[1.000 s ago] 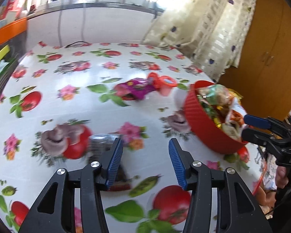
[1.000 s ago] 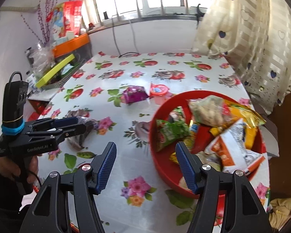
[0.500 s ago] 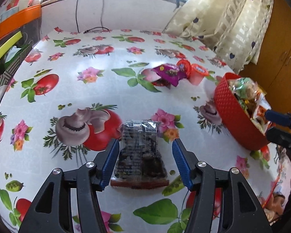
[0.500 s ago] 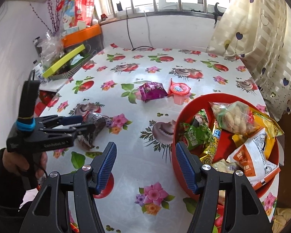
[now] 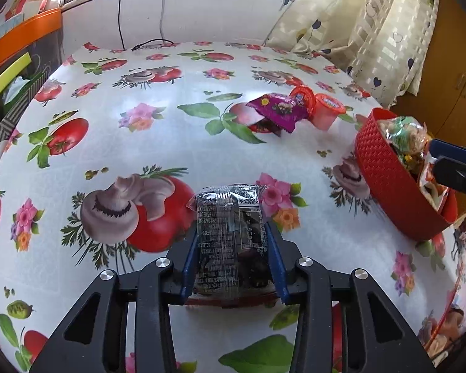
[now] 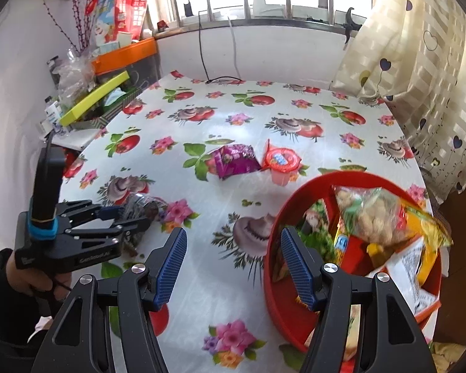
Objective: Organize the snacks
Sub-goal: 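Grasp the black-wrapped snack with the left tool while the right moves toward the red jelly cup, then close the right tool on the red jelly cup and lift it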
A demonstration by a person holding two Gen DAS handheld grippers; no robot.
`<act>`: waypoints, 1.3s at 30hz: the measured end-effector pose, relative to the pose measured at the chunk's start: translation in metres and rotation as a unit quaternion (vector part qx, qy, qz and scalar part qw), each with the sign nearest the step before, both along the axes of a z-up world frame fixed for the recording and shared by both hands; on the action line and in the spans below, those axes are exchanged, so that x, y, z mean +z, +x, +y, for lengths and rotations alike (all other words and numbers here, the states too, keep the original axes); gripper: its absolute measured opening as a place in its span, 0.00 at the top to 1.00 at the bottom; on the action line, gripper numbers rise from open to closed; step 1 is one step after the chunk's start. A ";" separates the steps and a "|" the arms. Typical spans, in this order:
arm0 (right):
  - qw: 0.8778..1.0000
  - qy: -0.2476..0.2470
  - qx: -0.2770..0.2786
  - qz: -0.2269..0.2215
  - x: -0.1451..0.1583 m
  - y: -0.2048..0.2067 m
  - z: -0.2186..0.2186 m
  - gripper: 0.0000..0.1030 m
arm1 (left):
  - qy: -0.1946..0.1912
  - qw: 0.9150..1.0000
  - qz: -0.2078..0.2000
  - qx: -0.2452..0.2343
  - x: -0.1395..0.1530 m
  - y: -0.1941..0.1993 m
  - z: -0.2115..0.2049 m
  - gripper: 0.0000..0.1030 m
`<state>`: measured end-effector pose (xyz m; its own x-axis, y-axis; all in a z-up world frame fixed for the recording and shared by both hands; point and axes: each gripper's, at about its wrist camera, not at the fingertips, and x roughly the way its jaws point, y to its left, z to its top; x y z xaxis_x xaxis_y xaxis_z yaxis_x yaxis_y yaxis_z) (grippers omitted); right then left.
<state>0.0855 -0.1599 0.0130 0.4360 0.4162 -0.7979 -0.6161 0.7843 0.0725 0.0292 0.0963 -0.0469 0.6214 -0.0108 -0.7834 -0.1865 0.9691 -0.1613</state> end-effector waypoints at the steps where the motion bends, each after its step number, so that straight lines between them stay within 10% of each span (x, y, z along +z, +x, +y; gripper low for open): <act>1: 1.000 -0.002 -0.001 -0.002 0.000 0.004 0.001 0.40 | -0.002 1.000 -0.003 -0.001 0.001 0.001 0.000 0.60; 28: 0.990 -0.113 0.011 0.079 -0.054 0.145 0.049 0.40 | -0.066 0.995 -0.073 -0.032 0.010 0.058 0.020 0.60; 39: 0.989 -0.121 -0.002 0.088 -0.068 0.156 0.056 0.58 | -0.079 0.994 -0.070 -0.031 0.004 0.060 0.026 0.60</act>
